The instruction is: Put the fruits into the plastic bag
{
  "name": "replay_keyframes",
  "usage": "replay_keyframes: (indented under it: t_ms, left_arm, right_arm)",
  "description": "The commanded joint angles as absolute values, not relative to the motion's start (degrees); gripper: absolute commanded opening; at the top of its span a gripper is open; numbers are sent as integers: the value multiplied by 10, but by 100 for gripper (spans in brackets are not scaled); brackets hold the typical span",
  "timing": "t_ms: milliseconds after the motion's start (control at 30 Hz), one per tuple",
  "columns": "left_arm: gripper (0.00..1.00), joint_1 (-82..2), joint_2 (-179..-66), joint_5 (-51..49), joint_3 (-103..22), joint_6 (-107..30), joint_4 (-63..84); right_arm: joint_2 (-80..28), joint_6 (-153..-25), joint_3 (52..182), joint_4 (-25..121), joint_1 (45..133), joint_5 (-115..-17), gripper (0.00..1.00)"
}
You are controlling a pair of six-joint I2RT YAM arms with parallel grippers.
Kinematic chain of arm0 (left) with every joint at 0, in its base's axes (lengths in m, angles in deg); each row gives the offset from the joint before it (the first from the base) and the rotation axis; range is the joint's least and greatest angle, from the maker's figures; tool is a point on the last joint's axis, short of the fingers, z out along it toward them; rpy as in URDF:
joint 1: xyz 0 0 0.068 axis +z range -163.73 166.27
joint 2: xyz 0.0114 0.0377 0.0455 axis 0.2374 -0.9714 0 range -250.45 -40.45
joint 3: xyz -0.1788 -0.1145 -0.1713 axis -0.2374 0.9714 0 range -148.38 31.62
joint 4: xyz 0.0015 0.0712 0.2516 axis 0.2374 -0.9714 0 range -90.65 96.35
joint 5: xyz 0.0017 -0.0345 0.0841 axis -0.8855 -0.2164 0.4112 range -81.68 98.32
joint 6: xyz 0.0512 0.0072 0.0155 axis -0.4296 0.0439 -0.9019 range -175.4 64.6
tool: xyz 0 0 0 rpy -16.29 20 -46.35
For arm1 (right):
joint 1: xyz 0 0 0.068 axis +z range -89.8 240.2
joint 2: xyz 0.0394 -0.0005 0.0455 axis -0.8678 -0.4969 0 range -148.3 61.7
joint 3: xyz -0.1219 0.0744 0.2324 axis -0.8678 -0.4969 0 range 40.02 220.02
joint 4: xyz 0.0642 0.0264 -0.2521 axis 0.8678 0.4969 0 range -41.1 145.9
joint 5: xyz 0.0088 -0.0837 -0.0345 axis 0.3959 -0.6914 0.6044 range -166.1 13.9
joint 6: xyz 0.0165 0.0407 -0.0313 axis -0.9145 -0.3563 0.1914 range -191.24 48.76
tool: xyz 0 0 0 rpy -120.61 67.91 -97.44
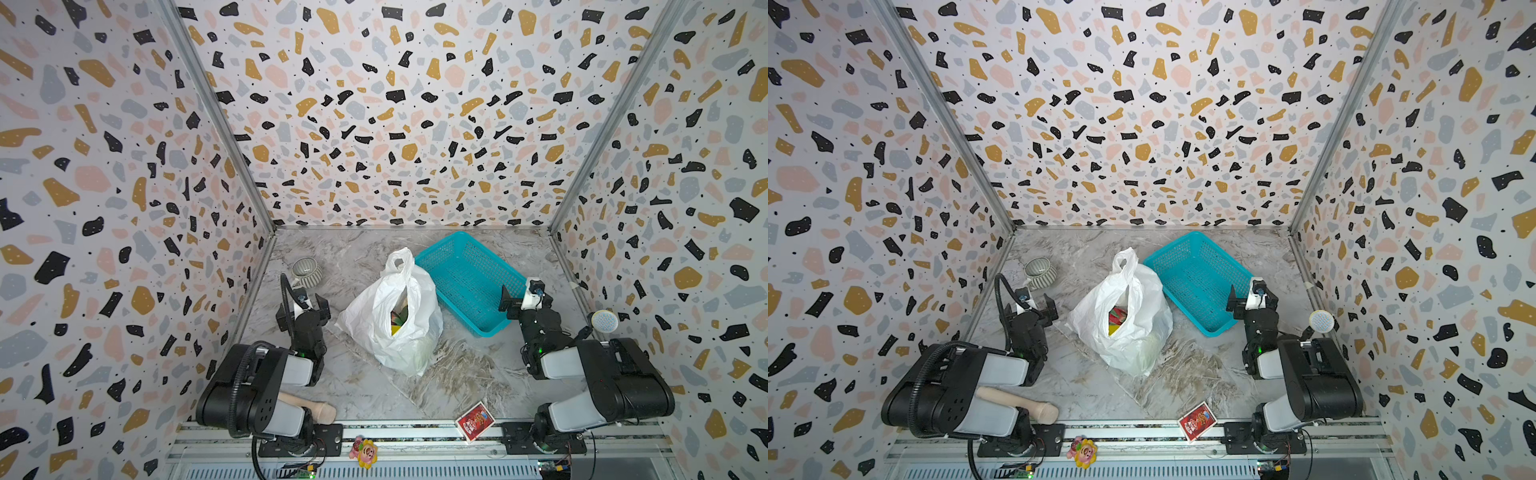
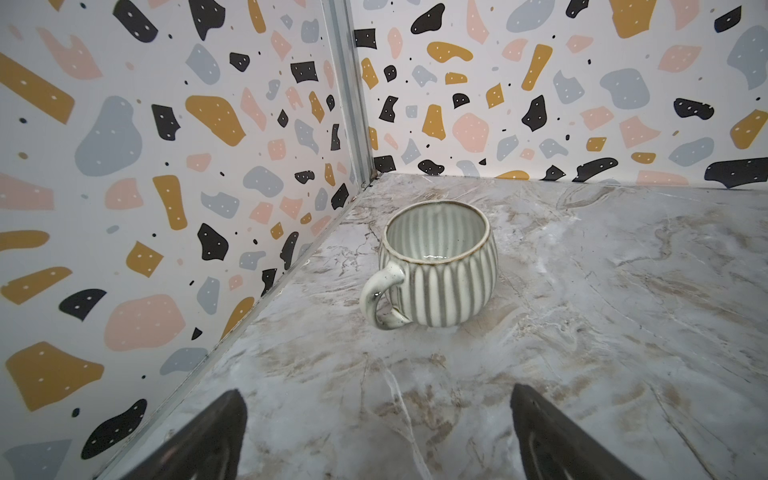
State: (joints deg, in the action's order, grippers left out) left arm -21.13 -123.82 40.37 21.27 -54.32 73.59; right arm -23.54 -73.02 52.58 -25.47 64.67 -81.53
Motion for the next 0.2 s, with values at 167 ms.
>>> replay_keyframes:
  t_ms: [167]
  left_arm:
    - [100, -211, -1239, 405, 206, -545, 768]
  right_arm:
    - [-234, -717, 517, -222, 638, -791, 99]
